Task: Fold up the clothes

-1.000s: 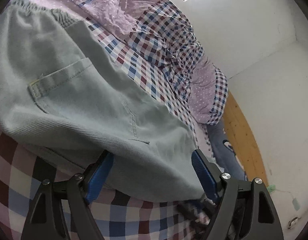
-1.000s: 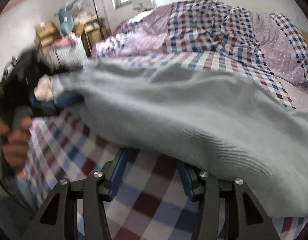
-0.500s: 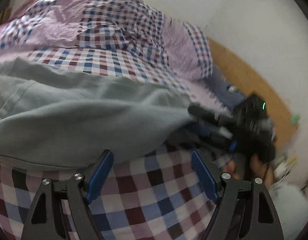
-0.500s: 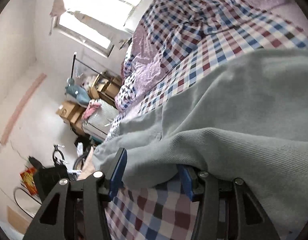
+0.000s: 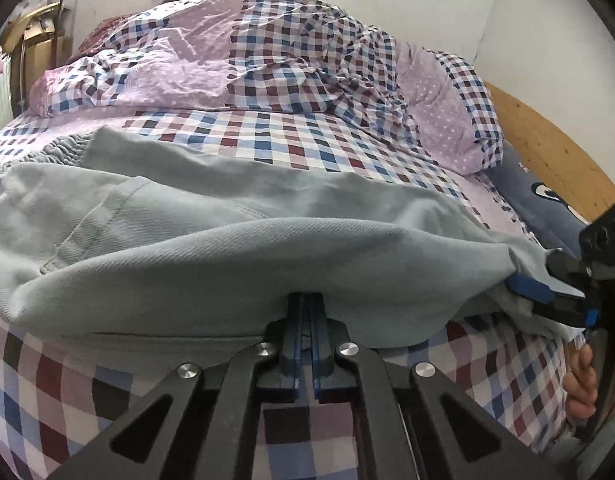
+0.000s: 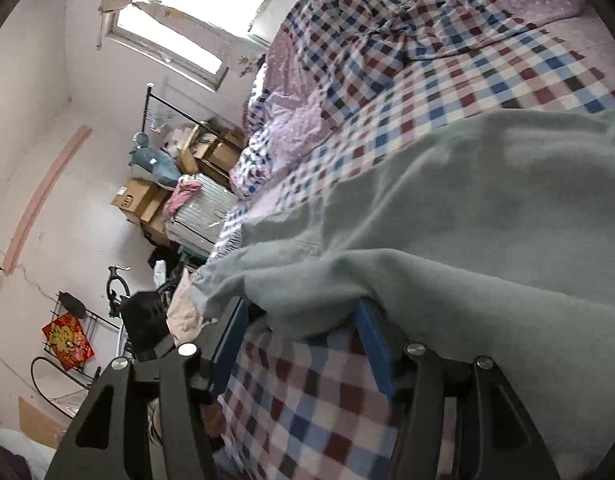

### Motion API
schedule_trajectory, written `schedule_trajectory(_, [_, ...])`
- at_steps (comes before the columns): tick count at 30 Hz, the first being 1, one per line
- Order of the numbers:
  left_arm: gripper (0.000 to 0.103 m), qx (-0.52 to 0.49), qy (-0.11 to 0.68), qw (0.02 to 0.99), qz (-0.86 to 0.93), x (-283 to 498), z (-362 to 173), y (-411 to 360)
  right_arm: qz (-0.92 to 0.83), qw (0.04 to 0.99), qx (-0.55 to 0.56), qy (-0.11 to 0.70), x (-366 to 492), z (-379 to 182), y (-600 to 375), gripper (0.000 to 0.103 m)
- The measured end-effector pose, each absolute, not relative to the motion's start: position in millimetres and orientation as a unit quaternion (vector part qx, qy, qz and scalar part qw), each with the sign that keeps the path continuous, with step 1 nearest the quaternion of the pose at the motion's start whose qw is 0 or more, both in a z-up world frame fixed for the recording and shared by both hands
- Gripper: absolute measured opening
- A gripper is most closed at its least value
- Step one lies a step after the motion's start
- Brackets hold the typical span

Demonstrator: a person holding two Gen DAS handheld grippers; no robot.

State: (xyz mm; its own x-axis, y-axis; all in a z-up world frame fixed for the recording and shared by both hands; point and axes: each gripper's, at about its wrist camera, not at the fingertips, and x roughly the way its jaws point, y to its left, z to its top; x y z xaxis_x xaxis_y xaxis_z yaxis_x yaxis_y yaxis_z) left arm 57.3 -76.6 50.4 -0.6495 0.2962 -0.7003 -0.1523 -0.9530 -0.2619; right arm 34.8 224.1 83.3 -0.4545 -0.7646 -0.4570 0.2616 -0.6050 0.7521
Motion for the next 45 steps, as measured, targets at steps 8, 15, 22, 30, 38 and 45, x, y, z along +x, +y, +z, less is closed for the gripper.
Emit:
schedule_trajectory(8, [0.002,-0.406,-0.106,0.116,0.900,48,48,-80,-0.822,0.274,0.424,-0.264,58,77,255,0.067])
schedule_trajectory(15, [0.002,-0.406,-0.105,0.114,0.900,48,47,-79,-0.865,0.248,0.423,-0.109,79,83,231,0.067])
schedule_trajectory(22, [0.002,-0.404,-0.128,0.126,0.897,46,47,-83,-0.897,0.198,0.394,0.029,74,76,190,0.067])
schedule_trajectory(30, [0.002,-0.392,-0.214,0.169,0.879,40,53,-102,-0.923,0.153,0.345,0.072,52,97,175,0.010])
schedule_trajectory(38, [0.070,-0.347,-0.087,0.238,0.903,59,82,-49,-0.918,0.170,0.356,-0.048,-6,95,199,0.010])
schedule_trajectory(45, [0.070,-0.328,0.047,0.201,0.922,54,73,-1,-0.904,0.207,0.351,-0.127,-13,94,210,0.013])
